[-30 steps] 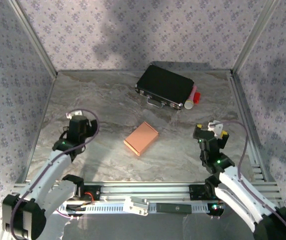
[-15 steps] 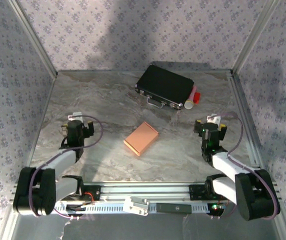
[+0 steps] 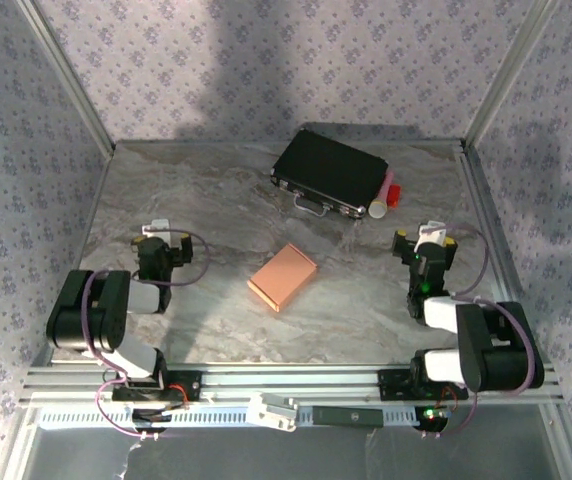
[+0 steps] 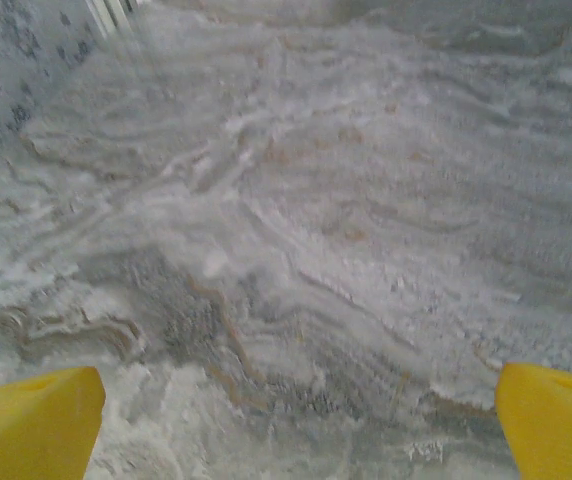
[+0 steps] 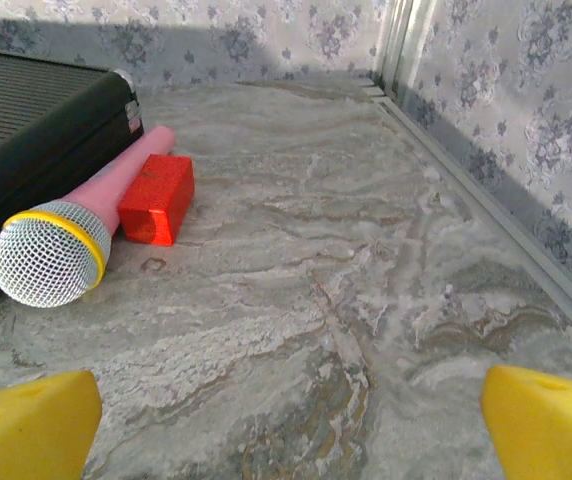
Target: Fold the paper box
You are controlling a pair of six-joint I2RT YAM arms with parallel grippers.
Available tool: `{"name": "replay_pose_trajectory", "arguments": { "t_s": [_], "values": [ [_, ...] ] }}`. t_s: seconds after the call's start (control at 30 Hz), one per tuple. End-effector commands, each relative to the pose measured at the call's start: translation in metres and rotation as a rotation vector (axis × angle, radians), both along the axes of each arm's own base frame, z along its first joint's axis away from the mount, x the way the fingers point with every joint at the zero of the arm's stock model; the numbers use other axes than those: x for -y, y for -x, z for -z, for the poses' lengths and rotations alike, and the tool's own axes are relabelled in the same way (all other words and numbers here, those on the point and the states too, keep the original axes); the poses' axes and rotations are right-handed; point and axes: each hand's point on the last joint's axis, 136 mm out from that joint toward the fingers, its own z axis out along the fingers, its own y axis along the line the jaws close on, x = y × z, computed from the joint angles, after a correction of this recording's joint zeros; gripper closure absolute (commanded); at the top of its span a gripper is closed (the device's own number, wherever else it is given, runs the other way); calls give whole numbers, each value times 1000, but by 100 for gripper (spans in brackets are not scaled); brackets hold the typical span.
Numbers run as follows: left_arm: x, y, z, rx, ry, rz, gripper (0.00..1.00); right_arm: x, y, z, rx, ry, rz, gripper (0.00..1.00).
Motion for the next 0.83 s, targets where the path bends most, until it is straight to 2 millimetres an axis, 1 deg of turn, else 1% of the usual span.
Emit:
{"name": "replay_pose_trajectory", "arguments": {
  "t_s": [0.0, 0.03, 0.07, 0.1, 0.13, 0.17, 0.2, 0.23, 0.27, 0.3, 0.73, 0.8],
  "values": [
    [-1, -20, -33, 126, 32, 13, 0, -8, -6, -1, 51, 20, -69, 1],
    [-6, -21, -30, 102, 38, -17, 0, -9, -9, 1, 50, 19, -78, 1],
    [-14, -22, -28, 64, 46, -66, 0, -10, -13, 10, 26, 14, -86, 1],
    [-17, -22, -27, 71, 53, -76, 0, -9, -20, 9, 29, 15, -86, 1],
    [-19, -21, -28, 83, 53, -85, 0, -10, -26, 8, 6, 8, -93, 1],
    [-21, -21, -28, 77, 55, -99, 0, -11, -31, 16, -68, -6, -113, 1],
    [-21, -21, -29, 83, 53, -97, 0, -10, -39, 20, -95, -10, -111, 1],
    [-21, -21, -29, 81, 53, -98, 0, -10, -41, 24, -127, -23, -112, 1],
    [-21, -21, -29, 80, 53, -98, 0, -7, -39, 24, -129, -36, -110, 1],
    [-21, -21, -29, 81, 52, -98, 0, -7, -40, 21, -109, -23, -107, 1],
    [-21, -21, -28, 78, 51, -96, 0, -9, -39, 21, -115, 2, -93, 1],
    [-20, -21, -29, 78, 51, -96, 0, -4, -38, 18, -99, 4, -63, 1]
  ]
}}
